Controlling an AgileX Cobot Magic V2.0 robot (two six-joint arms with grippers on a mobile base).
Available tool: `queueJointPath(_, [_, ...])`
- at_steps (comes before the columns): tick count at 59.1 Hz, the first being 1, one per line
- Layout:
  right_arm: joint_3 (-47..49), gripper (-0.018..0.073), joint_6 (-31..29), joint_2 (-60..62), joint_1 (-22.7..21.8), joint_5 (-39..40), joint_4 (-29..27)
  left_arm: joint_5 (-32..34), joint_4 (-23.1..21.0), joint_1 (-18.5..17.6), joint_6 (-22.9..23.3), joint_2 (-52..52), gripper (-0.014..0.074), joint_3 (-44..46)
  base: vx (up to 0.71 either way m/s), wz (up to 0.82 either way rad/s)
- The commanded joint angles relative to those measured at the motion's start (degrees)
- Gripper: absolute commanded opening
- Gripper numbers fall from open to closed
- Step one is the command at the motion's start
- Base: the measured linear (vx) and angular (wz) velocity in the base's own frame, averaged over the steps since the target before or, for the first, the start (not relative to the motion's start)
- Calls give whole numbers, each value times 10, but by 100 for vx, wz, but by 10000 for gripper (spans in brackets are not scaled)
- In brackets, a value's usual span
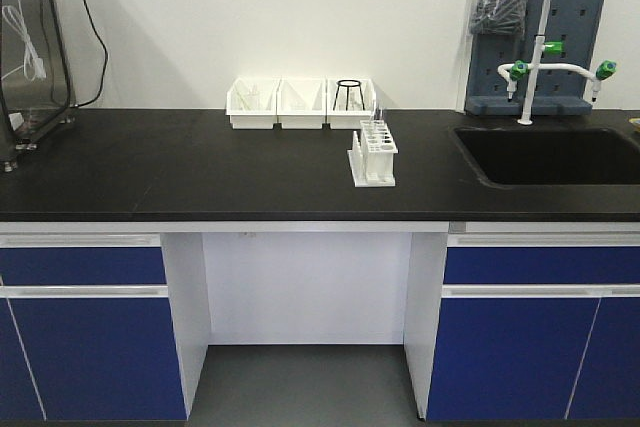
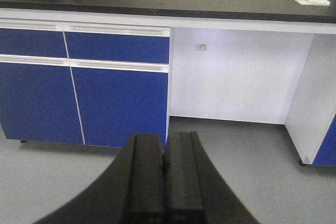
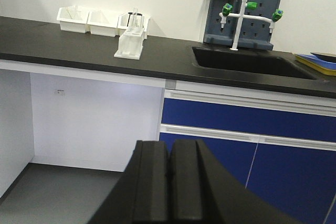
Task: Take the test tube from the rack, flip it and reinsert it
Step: 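Drive the base toward the white test tube rack on the bench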
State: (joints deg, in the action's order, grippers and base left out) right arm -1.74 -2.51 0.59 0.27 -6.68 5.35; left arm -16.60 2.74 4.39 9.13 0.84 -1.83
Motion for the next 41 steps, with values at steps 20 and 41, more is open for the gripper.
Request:
queueJointPath(20, [0,-13,-6,6,-2,44,3,50,-2,-4,0,7,-6,0,0,0])
queueJointPath(41, [0,-13,-6,6,-2,44,3,50,-2,-4,0,7,-6,0,1,-1])
